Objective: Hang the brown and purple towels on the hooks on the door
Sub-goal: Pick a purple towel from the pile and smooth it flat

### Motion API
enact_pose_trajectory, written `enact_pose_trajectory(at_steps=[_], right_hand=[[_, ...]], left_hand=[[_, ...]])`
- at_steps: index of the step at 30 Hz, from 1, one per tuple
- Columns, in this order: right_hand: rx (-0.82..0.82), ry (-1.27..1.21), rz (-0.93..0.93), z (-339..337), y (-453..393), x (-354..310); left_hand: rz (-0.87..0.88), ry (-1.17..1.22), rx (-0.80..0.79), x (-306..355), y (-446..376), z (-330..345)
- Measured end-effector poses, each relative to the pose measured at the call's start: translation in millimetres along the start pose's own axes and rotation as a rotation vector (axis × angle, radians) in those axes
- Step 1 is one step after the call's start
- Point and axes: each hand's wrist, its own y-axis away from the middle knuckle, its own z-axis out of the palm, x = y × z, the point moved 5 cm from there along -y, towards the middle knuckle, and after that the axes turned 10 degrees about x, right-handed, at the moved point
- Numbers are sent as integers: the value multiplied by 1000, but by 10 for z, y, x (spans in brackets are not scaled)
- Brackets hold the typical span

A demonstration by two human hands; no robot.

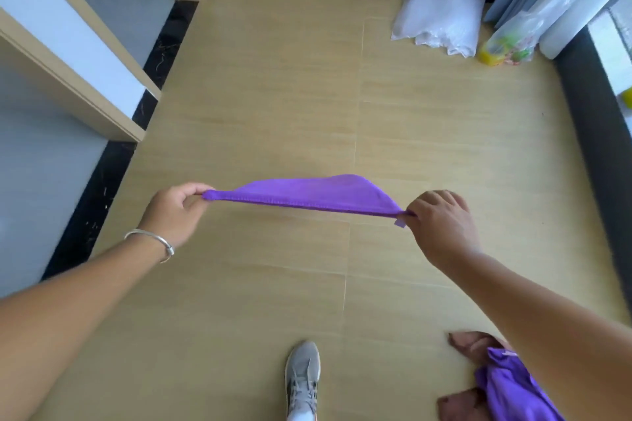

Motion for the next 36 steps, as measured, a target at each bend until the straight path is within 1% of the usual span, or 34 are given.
enact_pose_trajectory(at_steps=[2,5,11,16,20,24,27,33,36], right_hand=[[-36,1,-37,226,544,29],[-102,10,-41,601,1271,52],[-277,29,-22,1399,2517,102],[-436,35,-14,2019,3325,113],[-511,22,30,2446,3541,165],[-438,22,36,2830,3274,178],[-345,29,77,3147,2852,215],[-138,-57,212,3875,1732,403],[-74,-15,235,4337,1229,536]], left_hand=[[10,-76,-21,-259,581,109],[28,-147,-87,-663,1308,376],[-47,-227,-239,-1600,2469,1044],[-102,-282,-395,-2298,3140,1478],[-153,-277,-406,-2624,3358,1759],[-173,-260,-341,-2819,3183,2041],[-192,-251,-238,-2925,2782,2301],[-163,-180,-59,-3129,1551,3000],[-117,-235,1,-3266,925,3405]])
